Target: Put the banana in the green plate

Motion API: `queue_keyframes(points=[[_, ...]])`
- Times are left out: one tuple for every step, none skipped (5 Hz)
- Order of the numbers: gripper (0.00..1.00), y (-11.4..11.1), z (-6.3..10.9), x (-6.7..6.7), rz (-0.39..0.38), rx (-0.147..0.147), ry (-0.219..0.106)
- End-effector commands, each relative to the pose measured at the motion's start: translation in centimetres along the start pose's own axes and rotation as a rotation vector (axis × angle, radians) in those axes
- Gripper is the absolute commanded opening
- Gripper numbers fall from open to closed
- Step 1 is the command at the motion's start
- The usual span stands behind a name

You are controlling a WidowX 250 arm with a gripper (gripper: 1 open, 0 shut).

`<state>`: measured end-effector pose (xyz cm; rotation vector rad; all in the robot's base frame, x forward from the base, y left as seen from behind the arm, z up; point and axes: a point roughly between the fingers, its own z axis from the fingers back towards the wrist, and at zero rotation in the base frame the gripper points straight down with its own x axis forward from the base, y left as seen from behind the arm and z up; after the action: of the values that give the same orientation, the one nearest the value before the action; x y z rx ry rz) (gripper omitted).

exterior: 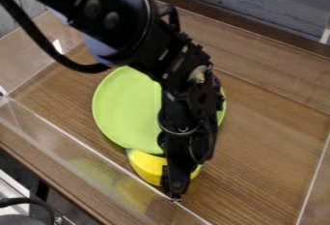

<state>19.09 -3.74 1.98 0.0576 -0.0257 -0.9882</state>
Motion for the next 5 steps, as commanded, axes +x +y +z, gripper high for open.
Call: queue_keyframes(points=[[0.0, 0.49, 0.23, -0.15, 0.007, 0.019, -0.014], [0.0, 0.53, 0.26, -0.24, 0.009, 0.021, -0.017], [0.0, 0.55, 0.32, -0.3, 0.011, 0.022, -0.02], [0.0, 0.57, 0.35, -0.34, 0.014, 0.022, -0.024], [0.0, 0.59, 0.37, -0.38, 0.017, 0.023, -0.027]])
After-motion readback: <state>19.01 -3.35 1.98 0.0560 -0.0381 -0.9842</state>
